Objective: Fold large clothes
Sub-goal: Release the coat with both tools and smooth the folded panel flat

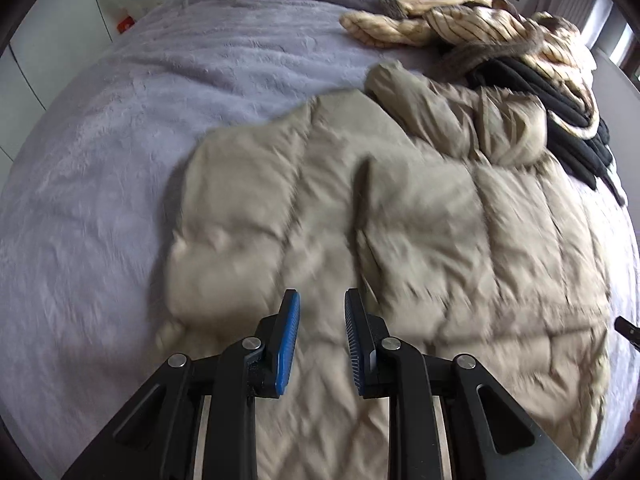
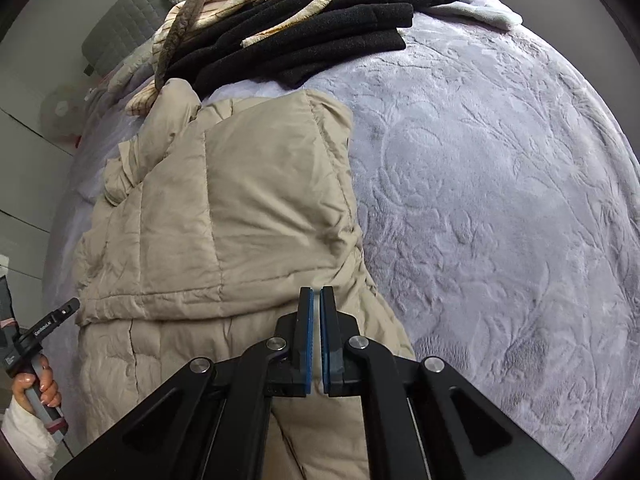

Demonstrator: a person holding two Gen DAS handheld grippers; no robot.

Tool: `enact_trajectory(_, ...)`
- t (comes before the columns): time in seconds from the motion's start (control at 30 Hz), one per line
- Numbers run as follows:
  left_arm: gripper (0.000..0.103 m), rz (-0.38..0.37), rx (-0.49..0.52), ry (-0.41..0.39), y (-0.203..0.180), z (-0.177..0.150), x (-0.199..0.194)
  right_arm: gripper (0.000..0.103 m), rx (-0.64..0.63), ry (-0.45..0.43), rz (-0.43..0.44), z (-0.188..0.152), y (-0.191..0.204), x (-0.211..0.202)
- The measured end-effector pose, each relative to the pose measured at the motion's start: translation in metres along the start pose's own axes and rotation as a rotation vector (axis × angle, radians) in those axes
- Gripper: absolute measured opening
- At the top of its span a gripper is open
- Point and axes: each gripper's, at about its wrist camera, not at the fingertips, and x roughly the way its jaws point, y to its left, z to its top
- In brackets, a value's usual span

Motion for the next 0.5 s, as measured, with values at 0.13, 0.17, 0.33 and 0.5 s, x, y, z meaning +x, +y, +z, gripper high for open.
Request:
enact_trajectory(0.13,0.025,-0.007,-0.001,0.053,-0.018,-0.026,-0.007,0.004,-0.004,0.033,0.011,-0.019,0.005,-0.008)
enact_trajectory(0.17,0.025,-0.008,0.0,0.06,-0.021,-0.031,-0.009,0.004,-0.005,0.042,0.013,-0.023,0.006,-0.01)
enact_trajectory(0.33,0.031,-0.029,-0.016,0.102,-0.036,-0.058,-0.023,0.004,-0.011,0.076,0.022,-0.041,0.01,-0.021)
enact_trajectory(0.5,0.102,0.008,-0.037,0.057,-0.04,-0.078,-0.048,0.03,-0.01,0.085,0.029,-0.054,0.014,-0.034)
